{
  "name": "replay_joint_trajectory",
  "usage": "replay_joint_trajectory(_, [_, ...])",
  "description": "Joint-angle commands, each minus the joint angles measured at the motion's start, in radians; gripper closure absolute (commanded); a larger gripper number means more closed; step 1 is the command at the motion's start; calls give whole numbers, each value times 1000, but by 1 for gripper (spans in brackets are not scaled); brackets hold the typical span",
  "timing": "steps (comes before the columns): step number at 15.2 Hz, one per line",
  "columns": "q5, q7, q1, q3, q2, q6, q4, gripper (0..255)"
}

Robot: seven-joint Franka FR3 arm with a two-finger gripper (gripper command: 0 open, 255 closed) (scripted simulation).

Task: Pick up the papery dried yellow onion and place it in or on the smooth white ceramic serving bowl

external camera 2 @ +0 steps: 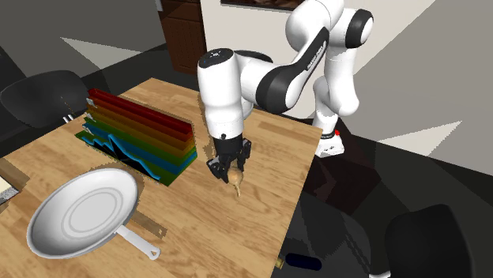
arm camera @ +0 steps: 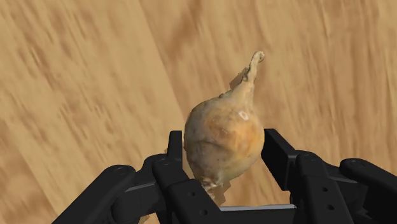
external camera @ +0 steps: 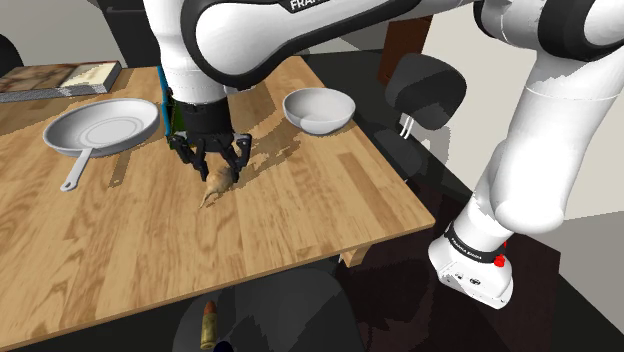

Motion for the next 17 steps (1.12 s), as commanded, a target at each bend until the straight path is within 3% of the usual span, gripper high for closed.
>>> replay_joint_trajectory(1, [2,0,0,1,-4,-23,20,255])
replay_joint_trajectory(17, [-4,17,11,6,6,-241,248,255])
